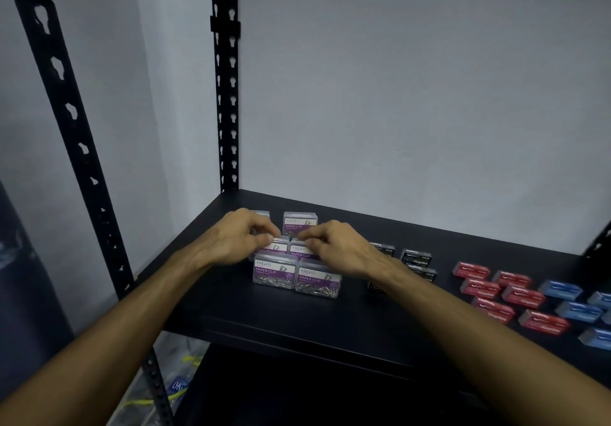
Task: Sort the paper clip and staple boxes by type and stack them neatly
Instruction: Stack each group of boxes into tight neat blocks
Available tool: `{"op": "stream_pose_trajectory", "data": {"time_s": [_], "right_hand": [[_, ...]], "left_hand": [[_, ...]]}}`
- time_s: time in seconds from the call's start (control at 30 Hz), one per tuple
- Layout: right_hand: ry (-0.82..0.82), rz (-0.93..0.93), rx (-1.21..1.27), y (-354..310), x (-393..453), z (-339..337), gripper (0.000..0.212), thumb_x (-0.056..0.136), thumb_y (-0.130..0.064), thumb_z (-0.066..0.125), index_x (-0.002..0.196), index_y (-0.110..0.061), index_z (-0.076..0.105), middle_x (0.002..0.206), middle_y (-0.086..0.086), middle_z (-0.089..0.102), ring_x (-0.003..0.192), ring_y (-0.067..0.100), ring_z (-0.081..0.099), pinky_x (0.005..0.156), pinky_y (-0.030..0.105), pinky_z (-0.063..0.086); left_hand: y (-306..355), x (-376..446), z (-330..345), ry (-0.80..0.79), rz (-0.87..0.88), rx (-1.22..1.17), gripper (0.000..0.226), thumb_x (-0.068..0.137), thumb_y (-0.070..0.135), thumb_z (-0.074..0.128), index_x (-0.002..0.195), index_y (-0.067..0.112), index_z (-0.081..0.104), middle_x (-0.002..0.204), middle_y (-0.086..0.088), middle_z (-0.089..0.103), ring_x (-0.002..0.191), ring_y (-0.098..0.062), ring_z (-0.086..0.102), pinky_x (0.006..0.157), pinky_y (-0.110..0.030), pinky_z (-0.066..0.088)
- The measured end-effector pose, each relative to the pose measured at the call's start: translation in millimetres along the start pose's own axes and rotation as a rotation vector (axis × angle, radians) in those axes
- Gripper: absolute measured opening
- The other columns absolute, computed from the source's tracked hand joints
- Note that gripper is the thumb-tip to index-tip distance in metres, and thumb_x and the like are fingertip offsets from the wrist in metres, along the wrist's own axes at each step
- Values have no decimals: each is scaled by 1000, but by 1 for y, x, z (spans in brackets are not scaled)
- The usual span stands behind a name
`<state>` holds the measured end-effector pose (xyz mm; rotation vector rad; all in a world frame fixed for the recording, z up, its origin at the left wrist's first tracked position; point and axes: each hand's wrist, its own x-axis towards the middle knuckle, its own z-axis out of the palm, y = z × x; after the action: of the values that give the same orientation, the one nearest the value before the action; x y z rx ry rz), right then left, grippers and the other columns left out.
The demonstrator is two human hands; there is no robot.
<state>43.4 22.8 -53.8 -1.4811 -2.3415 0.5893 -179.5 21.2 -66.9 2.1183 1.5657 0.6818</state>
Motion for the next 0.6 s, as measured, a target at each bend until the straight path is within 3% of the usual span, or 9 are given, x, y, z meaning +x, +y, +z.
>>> {"op": "stream_pose_trajectory", "data": {"time_s": [0.07, 0.17, 0.27, 0.4, 0.5, 0.6], "right_hand": [[-4, 6, -3, 2, -8, -3, 34, 102, -24, 46, 130, -24, 65, 123, -5, 68, 96, 8, 66, 76, 19, 50], [-8, 22, 4, 4, -19, -4, 34, 102, -24, 45, 131, -24, 63, 122, -3, 69, 104, 20, 67, 89, 34, 55], [-16, 30, 2, 4, -28, -5, 34, 102, -28, 45, 131, -25, 63, 115, -1, 72, 105, 24, 67, 91, 43, 55], [-38, 22, 15, 3, -33, -7, 38, 99, -41, 52, 133, -28, 60, 124, -6, 67, 103, 10, 64, 91, 30, 52], [-99, 19, -7, 4, -35, -9, 59, 84, -58, 66, 135, -31, 55, 125, -8, 63, 105, 7, 61, 92, 28, 50], [-153, -3, -127, 6, -35, -7, 89, 72, -58, 78, 147, -26, 41, 141, -5, 52, 121, 14, 55, 103, 34, 45]], "left_hand": [[4, 0, 1, -24, 14, -17, 18, 94, 25, 62, 107, 31, 73, 95, 20, 67, 89, 1, 64, 68, -13, 45], [8, -2, 4, -66, 26, -49, 20, 95, 26, 61, 111, 30, 72, 100, 18, 67, 92, 2, 63, 71, -13, 45], [11, -5, 4, -88, 33, -55, 22, 97, 24, 59, 114, 29, 71, 101, 19, 66, 92, 4, 61, 70, -13, 45], [12, -8, 4, -123, 47, -59, 21, 97, 26, 58, 115, 30, 69, 107, 16, 65, 97, 3, 61, 77, -17, 48], [7, -8, 4, -154, 44, -71, 29, 92, 38, 64, 121, 36, 63, 117, 18, 62, 107, -1, 59, 93, -28, 50], [2, -10, 2, -211, 19, -104, 60, 78, 50, 76, 132, 39, 53, 123, 17, 58, 109, -4, 59, 95, -33, 52]]}}
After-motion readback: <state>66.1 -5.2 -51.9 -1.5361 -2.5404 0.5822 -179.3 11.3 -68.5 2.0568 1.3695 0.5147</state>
